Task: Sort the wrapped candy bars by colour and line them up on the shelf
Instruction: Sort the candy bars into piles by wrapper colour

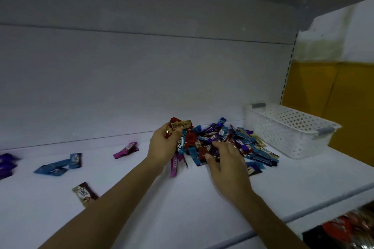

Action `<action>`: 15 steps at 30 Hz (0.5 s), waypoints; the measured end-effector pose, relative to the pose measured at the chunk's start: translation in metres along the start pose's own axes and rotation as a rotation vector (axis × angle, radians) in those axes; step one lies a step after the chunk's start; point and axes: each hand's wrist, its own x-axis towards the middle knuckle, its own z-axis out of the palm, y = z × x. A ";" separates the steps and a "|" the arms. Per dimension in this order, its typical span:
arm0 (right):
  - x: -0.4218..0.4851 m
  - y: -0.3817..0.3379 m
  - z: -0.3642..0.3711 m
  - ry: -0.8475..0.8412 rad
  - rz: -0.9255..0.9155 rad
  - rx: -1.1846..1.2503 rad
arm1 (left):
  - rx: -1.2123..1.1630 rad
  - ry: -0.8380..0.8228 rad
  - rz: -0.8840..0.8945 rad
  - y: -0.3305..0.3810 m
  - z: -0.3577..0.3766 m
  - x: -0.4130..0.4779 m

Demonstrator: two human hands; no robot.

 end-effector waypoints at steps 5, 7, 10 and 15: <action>0.032 -0.064 0.017 -0.227 0.172 0.672 | -0.200 0.008 -0.092 0.012 -0.041 -0.005; 0.044 -0.094 0.027 -0.312 0.264 0.920 | -0.245 0.033 -0.097 0.016 -0.067 -0.007; 0.054 -0.136 0.045 -0.402 0.276 1.064 | -0.256 0.131 -0.080 0.018 -0.116 -0.014; 0.046 -0.210 0.083 -0.582 0.196 1.097 | -0.189 0.300 -0.069 0.012 -0.200 -0.036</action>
